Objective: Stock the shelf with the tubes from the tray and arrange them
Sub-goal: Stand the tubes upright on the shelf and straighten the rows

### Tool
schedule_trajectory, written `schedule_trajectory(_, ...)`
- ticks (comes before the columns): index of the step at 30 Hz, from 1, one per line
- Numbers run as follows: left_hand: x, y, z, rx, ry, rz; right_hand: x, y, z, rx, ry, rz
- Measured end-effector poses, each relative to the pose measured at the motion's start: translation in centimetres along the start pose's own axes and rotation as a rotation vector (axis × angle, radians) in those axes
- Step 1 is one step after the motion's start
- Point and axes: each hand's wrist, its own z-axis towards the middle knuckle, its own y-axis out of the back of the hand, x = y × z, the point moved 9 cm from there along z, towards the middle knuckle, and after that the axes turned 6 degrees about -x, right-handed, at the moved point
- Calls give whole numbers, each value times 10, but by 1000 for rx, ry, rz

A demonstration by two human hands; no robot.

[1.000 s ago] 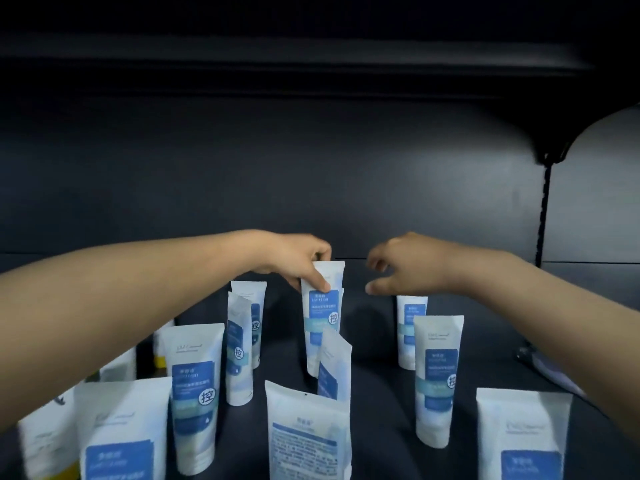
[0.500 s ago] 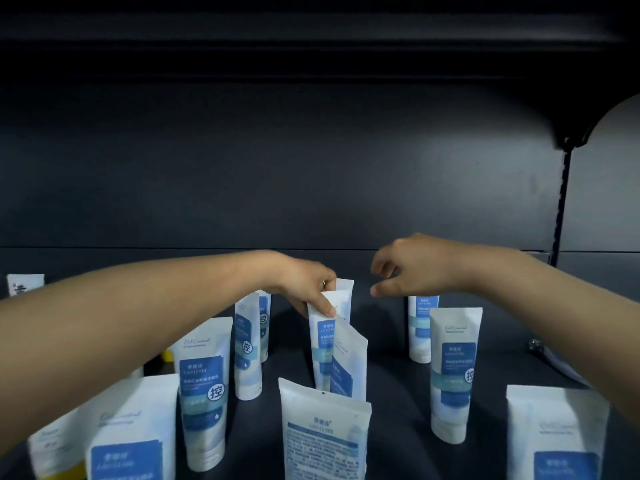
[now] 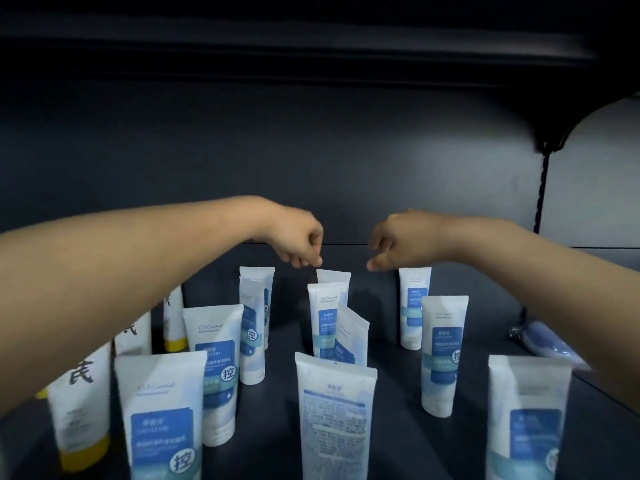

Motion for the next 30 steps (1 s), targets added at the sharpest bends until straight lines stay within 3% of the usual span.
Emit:
schedule_trajectory(9,5,80,-94,-240,54,367,28,43,-23,-48,-100,15)
schedule_trajectory(16,41,115,-174,-382,81,317,78,73,-48,-75,-173,5)
schedule_trajectory(30,60,102,-332,-403,130,364,210,110,-116,-132,-81,6)
